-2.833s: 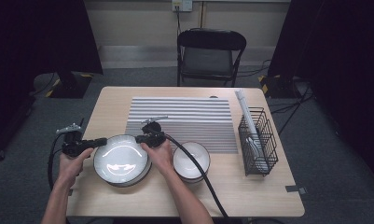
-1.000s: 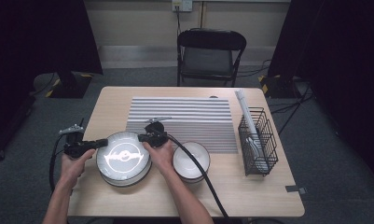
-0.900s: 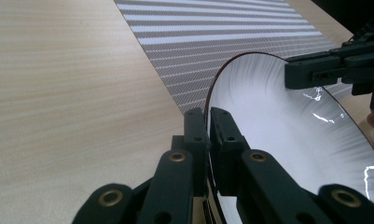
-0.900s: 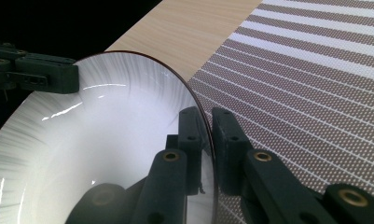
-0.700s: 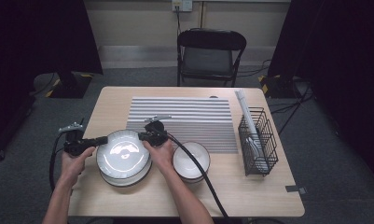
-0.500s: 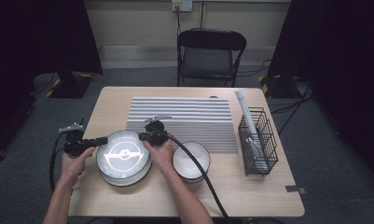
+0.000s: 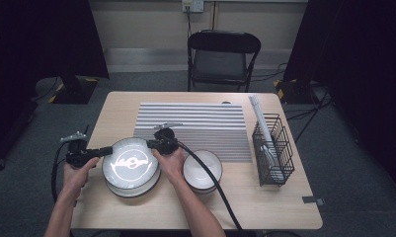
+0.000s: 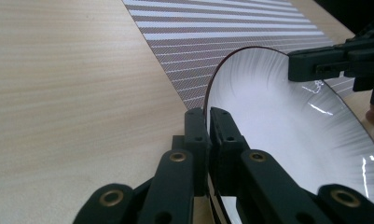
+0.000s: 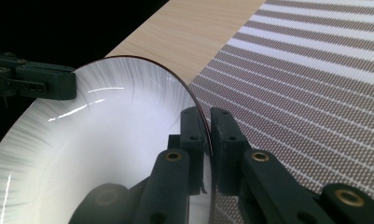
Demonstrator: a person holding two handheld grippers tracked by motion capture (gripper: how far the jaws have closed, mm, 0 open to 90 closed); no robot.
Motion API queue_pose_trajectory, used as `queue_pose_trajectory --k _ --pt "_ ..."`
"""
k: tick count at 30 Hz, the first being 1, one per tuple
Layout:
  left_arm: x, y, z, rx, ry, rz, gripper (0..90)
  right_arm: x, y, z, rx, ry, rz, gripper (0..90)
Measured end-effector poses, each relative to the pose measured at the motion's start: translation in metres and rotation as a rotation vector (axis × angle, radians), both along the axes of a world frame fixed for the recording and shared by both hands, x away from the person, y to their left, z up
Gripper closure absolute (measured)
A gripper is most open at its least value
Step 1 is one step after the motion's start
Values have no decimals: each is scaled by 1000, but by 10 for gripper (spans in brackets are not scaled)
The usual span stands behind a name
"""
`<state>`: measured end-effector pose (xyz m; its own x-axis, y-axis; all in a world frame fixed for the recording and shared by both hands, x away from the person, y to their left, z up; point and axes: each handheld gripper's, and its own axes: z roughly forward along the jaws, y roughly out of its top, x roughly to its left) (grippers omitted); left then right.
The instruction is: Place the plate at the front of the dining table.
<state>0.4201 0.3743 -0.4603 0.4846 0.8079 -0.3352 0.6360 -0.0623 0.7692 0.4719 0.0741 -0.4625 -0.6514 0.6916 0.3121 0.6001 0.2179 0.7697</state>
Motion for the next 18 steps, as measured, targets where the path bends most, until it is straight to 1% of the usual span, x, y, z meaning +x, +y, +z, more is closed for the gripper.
queue_pose_trajectory --k 1,2,3,4,5,7,10,13,14,15,16,17,18 --pt "1 -1 1 14 -9 -3 867 0 0 1 -5 -4 -4 845" --pt "2 0 1 4 -13 -1 868 1 0 2 -9 -9 -4 845" --pt "2 0 1 4 -13 -1 870 1 0 2 -9 -9 -4 845" --pt "2 0 1 -19 -13 4 870 1 0 3 -12 -17 -5 845" --pt "3 0 1 -18 -21 4 875 2 0 4 -11 -21 -10 843" --pt "3 0 0 -16 -20 7 875 1 1 4 -12 -24 -10 844" --pt "2 1 0 -26 -2 14 873 1 0 2 -13 -22 -7 846" --pt "2 2 0 -18 0 6 869 1 0 2 -11 -21 -6 847" --pt "0 3 -2 -28 20 -12 835 1 0 2 -10 -19 -6 847" --pt "0 2 -3 -28 29 -13 806 1 0 2 -10 -19 -6 847" --pt "-1 2 -4 -18 32 -11 832 1 0 2 -10 -19 -7 847" --pt "-1 2 -5 -26 31 -8 849 1 0 2 -9 -18 -7 847" --pt "0 2 -5 -23 32 -8 851 1 0 2 -9 -17 -6 847"
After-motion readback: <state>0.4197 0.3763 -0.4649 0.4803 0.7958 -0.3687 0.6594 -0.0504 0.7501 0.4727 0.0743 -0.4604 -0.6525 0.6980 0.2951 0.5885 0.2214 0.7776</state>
